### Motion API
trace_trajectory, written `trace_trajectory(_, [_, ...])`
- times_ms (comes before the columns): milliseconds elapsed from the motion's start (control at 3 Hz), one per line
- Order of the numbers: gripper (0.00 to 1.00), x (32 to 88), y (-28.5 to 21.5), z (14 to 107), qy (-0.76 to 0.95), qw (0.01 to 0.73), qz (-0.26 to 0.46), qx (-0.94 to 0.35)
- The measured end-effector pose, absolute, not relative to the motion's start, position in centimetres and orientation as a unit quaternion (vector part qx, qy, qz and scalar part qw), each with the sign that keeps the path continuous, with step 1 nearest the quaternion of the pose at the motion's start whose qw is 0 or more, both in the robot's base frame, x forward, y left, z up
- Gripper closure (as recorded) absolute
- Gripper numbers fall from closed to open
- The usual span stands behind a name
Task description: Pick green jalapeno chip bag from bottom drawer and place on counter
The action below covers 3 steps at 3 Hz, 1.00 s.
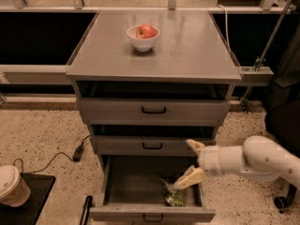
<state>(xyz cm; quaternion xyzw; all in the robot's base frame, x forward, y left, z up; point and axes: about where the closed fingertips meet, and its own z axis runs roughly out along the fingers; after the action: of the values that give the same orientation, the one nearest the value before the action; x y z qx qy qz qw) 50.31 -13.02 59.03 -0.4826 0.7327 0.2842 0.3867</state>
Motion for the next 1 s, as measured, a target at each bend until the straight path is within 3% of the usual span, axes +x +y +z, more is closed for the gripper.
trace_trajectory(333, [0.0,50.0,-1.6,56.6,0.683,0.412,0.334,-0.503])
trace_trajectory(1000, [0.0,50.6,0.2,53.9,0.683,0.411,0.364,-0.481])
